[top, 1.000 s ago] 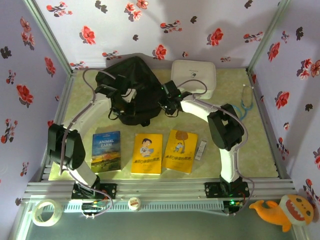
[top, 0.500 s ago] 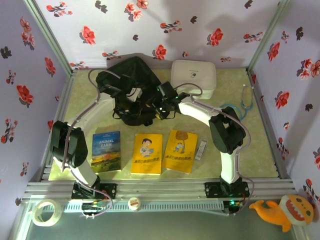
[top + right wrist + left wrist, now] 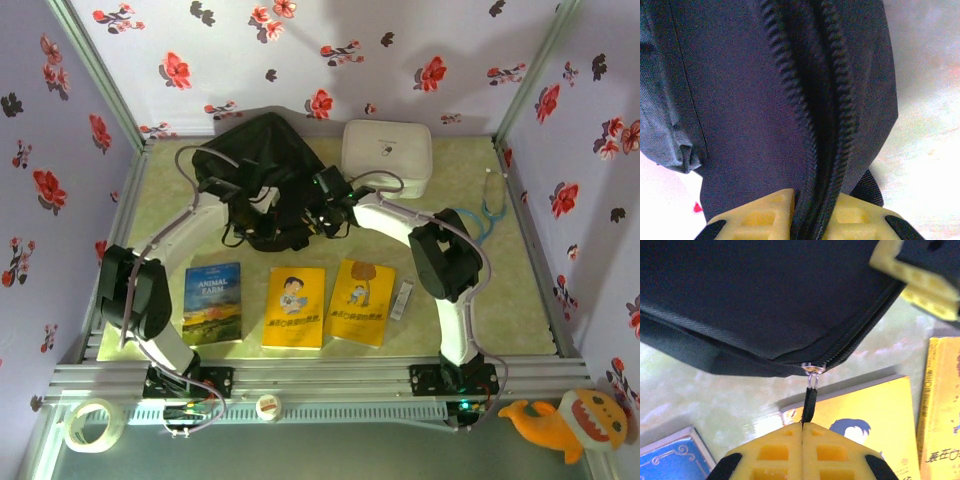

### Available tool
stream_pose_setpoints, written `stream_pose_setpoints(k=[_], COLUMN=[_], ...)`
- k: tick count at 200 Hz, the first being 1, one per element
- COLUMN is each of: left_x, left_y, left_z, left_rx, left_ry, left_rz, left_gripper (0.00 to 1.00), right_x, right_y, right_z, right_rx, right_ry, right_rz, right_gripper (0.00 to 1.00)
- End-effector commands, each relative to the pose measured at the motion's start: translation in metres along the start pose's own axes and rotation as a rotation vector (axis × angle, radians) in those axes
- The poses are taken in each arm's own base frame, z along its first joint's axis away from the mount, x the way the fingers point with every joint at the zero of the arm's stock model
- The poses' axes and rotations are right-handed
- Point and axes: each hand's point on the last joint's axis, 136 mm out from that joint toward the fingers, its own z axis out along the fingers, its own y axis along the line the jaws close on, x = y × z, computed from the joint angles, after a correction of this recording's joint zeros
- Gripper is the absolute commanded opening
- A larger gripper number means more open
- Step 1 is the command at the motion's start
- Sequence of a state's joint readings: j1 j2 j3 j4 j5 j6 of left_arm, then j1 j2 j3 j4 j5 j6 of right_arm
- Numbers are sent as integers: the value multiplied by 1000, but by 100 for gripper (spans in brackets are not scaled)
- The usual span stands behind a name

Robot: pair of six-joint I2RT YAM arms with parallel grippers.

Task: Pack the student bag

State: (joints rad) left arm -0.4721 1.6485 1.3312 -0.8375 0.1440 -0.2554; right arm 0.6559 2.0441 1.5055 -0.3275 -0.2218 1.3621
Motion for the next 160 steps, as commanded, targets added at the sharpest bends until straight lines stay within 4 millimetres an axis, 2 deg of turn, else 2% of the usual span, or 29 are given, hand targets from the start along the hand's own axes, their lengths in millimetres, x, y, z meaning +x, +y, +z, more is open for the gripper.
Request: stream_pose_setpoints(k=[1,27,93,117,160], left_x=[29,40,32,30,25], left_y=[28,44,61,68,74], left_z=[-7,0,17,16,15], left_rx=[-118,-182,-266,-298,-318], left_ry=[74,115,143,142,121], left_rz=[-10,-36,-51,-61,-82], left_gripper=[0,0,0,0,0], right_x=[-23,-27,-36,-39,-41], right_y=[-3,-9,-11,-10,-13], right_z=[-7,-5,-18,-24,-22], right_rx=[16,25,18,15,26], right_ry=[-100,-108,-148,-167,-172], right_rz=[1,9,-4,-12,-16], right_gripper=[15,12,6,5,4])
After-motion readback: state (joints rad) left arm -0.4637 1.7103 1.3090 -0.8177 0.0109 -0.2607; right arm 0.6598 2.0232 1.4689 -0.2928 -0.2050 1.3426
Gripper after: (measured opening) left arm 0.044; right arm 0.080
